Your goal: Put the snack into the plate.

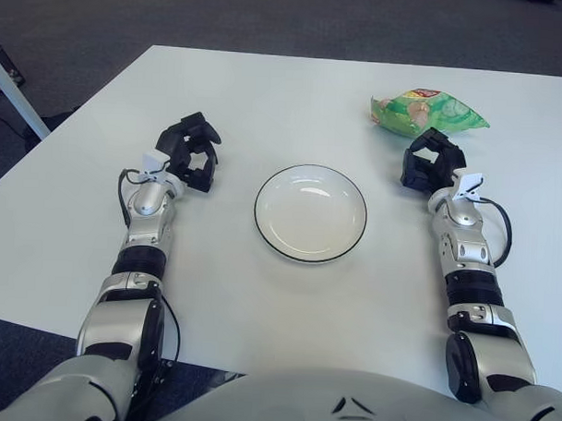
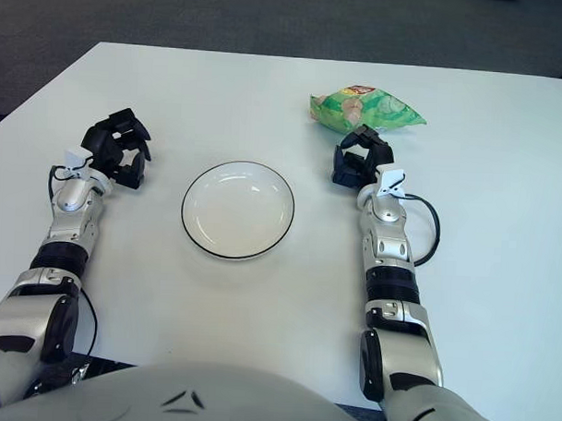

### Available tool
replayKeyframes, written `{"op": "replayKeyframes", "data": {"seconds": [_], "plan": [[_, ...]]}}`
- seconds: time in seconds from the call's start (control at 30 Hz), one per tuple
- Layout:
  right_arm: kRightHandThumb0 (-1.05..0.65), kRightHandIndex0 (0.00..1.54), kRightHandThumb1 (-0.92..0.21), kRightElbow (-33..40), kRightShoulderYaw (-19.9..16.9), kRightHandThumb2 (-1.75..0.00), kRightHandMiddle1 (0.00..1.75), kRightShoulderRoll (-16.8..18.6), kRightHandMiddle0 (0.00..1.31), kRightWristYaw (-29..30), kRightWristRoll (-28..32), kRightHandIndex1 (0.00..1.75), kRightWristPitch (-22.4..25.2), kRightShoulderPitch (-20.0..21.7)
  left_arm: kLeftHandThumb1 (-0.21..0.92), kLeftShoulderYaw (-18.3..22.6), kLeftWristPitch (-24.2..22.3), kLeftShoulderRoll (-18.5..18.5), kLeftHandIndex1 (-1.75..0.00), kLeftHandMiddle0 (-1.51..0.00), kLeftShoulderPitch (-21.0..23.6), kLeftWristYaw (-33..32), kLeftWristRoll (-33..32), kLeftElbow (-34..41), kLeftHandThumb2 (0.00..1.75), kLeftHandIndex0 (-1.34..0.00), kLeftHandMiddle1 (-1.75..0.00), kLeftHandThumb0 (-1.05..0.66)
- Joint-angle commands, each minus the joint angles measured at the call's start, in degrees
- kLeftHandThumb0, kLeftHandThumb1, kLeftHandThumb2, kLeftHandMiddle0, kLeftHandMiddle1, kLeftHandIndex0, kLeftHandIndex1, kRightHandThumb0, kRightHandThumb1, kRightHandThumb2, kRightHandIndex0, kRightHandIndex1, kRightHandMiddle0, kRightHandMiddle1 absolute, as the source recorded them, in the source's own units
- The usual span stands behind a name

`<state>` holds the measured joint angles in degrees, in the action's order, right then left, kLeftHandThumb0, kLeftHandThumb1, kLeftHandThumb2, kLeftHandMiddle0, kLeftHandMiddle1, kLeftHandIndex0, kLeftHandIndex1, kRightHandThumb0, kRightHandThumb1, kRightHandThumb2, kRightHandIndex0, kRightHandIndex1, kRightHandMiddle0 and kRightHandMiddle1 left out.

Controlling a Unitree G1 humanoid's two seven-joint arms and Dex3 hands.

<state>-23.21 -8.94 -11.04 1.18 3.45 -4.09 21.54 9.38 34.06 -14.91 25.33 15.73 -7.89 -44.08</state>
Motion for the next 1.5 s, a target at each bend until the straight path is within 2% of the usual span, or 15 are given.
{"op": "replayKeyframes", "data": {"seconds": [0.0, 0.27, 0.53, 0.9, 1.13, 1.23, 1.37, 1.47], "plan": [[-0.49, 1.21, -0.3, -2.0, 0.2, -1.33, 1.75, 1.3, 0.63, -0.4, 0.4, 1.75, 4.0, -3.4, -0.14, -1.0, -0.1, 2.7, -1.52, -0.93, -7.9, -0.5, 1.5, -5.9, 1.75, -0.85, -1.75, -0.01], [-0.49, 1.22, -0.31, -1.8, 0.1, -1.33, 1.75, 1.4, 0.62, -0.7, 0.6, 1.75, 3.3, -3.6, -0.17, -1.1, -0.6, 2.8, -1.43, -0.95, -7.7, 0.3, 1.2, -6.4, 1.75, -0.91, -1.75, -0.02], [-0.49, 1.22, -0.31, -2.2, 0.1, -1.32, 1.75, 1.6, 0.62, 1.0, -0.6, 1.75, 1.6, -3.6, -0.16, -0.9, 0.6, 3.2, -1.45, -0.95, -8.1, 1.4, 0.4, -5.7, 1.75, -0.9, -1.75, -0.02], [-0.49, 1.19, -0.31, -5.7, 1.7, -1.32, 1.75, 0.8, 0.62, 5.9, -6.2, 1.75, -9.2, -4.1, -0.14, -0.7, -0.2, 2.1, -1.51, -0.93, -7.7, 1.4, 0.6, -6.6, 1.75, -0.85, -1.75, -0.01], [-0.47, 1.12, -0.36, -7.6, 3.1, -1.26, 1.75, 0.0, 0.58, 8.8, -10.1, 1.75, -12.3, -4.0, -0.17, -1.1, 0.0, 2.5, -1.42, -0.95, -8.1, -0.2, 1.4, -5.5, 1.75, -0.92, -1.75, -0.02], [-0.46, 1.1, -0.39, -8.1, 3.4, -1.23, 1.75, -0.2, 0.56, 9.9, -11.1, 1.75, -13.0, -3.7, -0.16, -1.7, -0.9, 3.3, -1.44, -0.95, -8.8, -0.3, 1.3, -2.9, 1.75, -0.91, -1.75, -0.02], [-0.45, 1.1, -0.4, -8.3, 3.3, -1.21, 1.75, -0.3, 0.54, 10.8, -11.2, 1.75, -15.3, -3.4, -0.16, -1.0, -0.9, 3.0, -1.46, -0.94, -8.3, 1.3, 0.1, -4.5, 1.75, -0.89, -1.75, -0.01], [-0.45, 1.1, -0.42, -8.0, 3.0, -1.19, 1.75, -0.7, 0.53, 11.9, -11.5, 1.75, -18.9, -2.7, -0.15, -1.0, -1.0, 3.2, -1.49, -0.94, -8.3, 1.4, -0.1, -4.1, 1.75, -0.87, -1.75, -0.01]]}}
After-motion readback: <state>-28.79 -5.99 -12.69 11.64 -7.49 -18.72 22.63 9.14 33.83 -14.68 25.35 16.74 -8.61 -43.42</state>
